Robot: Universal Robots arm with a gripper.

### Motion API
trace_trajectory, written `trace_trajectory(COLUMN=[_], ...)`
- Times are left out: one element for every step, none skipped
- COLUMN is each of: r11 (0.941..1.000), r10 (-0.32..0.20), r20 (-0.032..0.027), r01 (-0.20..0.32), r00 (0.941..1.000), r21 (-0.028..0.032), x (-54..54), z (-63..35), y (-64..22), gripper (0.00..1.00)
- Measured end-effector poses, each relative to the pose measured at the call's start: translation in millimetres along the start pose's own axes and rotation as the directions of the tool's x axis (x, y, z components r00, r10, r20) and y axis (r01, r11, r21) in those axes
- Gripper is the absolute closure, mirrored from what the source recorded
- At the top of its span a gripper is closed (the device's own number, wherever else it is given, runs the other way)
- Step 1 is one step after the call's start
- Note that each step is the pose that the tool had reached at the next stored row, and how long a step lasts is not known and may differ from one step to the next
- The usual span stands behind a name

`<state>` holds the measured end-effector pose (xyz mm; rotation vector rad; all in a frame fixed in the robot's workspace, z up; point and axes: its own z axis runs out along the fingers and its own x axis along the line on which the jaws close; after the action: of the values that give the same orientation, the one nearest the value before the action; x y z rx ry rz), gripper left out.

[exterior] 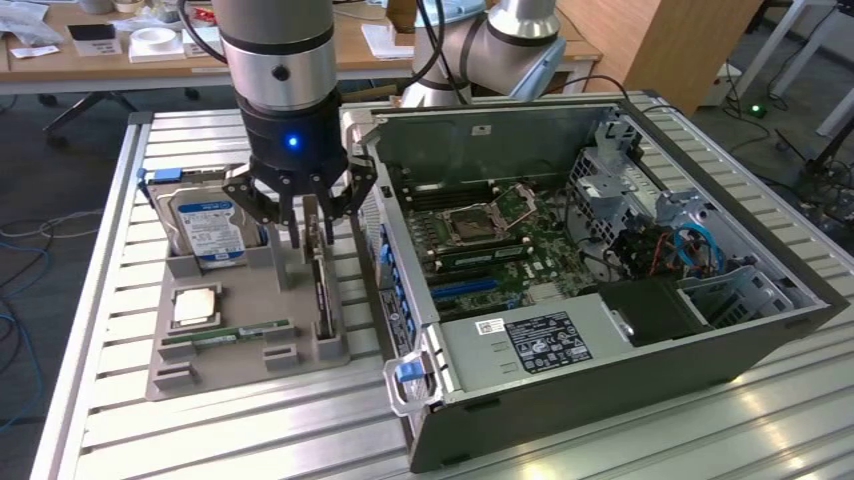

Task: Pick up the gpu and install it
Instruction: 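Pick up the gpu and move the gpu toward the slot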

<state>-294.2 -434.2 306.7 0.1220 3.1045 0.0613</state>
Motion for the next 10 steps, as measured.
trace_trajectory(r11=[1.0,1.0,1.0,1.0,1.0,1.0,1.0,1.0,1.0,1.0], r10=[0.0,0.0,0.0,0.0,0.0,0.0,0.0,0.0,0.0,0.0], r20=[0.0,0.0001,0.0001,0.0002,0.0001,0.0001,0.0001,0.0,0.0,0.0], r01=[0.0,0.0,0.0,0.0,0.0,0.0,0.0,0.0,0.0,0.0], r00=[1.0,1.0,1.0,1.0,1.0,1.0,1.0,1.0,1.0,1.0], r21=[0.0,-0.0001,-0.0001,-0.0002,-0.0001,-0.0001,-0.0001,0.0,0.0,0.0], x=[0.0,0.0,0.0,0.0,0.0,0.0,0.0,0.0,0.1,0.1], z=[0.0,0.0,0.2,0.6,0.8,1.0,1.3,1.5,2.0,2.3], y=[0.0,0.0,0.0,0.0,0.0,0.0,0.0,-0.1,-0.1,-0.1], gripper=[0.58,0.58,0.58,0.58,0.58,0.58,0.58,0.58,0.58,0.58])
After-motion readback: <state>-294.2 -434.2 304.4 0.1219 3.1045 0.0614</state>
